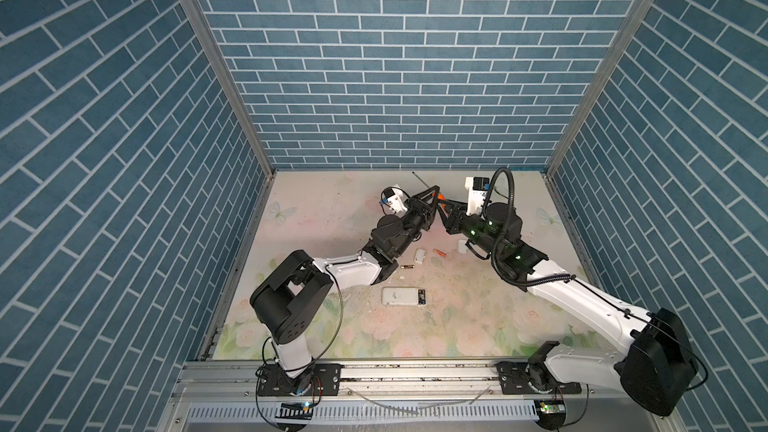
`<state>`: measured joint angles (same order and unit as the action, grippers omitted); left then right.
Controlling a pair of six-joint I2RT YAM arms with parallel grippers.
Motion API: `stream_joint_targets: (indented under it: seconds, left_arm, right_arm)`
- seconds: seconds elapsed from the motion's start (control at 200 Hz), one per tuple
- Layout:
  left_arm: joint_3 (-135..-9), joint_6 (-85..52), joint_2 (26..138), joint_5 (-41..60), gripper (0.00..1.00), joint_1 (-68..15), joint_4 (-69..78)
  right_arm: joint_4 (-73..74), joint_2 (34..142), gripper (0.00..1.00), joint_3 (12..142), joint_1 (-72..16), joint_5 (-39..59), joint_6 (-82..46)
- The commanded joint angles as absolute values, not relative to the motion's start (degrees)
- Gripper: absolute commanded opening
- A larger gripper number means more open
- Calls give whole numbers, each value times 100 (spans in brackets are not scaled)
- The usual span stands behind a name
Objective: Unload the batteries from the remote control
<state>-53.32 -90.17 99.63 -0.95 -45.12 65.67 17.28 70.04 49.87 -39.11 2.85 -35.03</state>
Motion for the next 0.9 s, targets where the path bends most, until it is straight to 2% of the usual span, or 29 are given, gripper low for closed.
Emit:
stream_joint_targets:
  seconds: [0.0, 0.185, 0.28, 0.465, 0.725, 0.895]
  left_arm:
    - [-4958, -8413, 9753, 208, 11, -4440, 6245]
    - [-4509, -7826, 9000, 260, 33, -4150, 5529]
    - [-4276, -7546, 8662, 243, 39, -4070, 5287]
    - [-3614, -7191, 7860, 269, 42, -3776, 4729]
    - [-3443, -5971, 6371, 780, 45, -3325, 1558]
    - [-3736, -5041, 6091, 956, 47, -3305, -389]
  right_arm:
    - [1176, 6562, 0, 5438, -3930, 101, -3238]
    - [-179, 6125, 0, 5559, -3927, -20, -3041]
    - [-788, 5957, 0, 5649, -3929, -68, -3040]
    - [-1849, 5659, 0, 5804, -3927, 33, -3177]
    - [-3688, 5650, 0, 6562, -3920, 653, -3208]
    - [-4848, 5862, 0, 7113, -3929, 866, -3343]
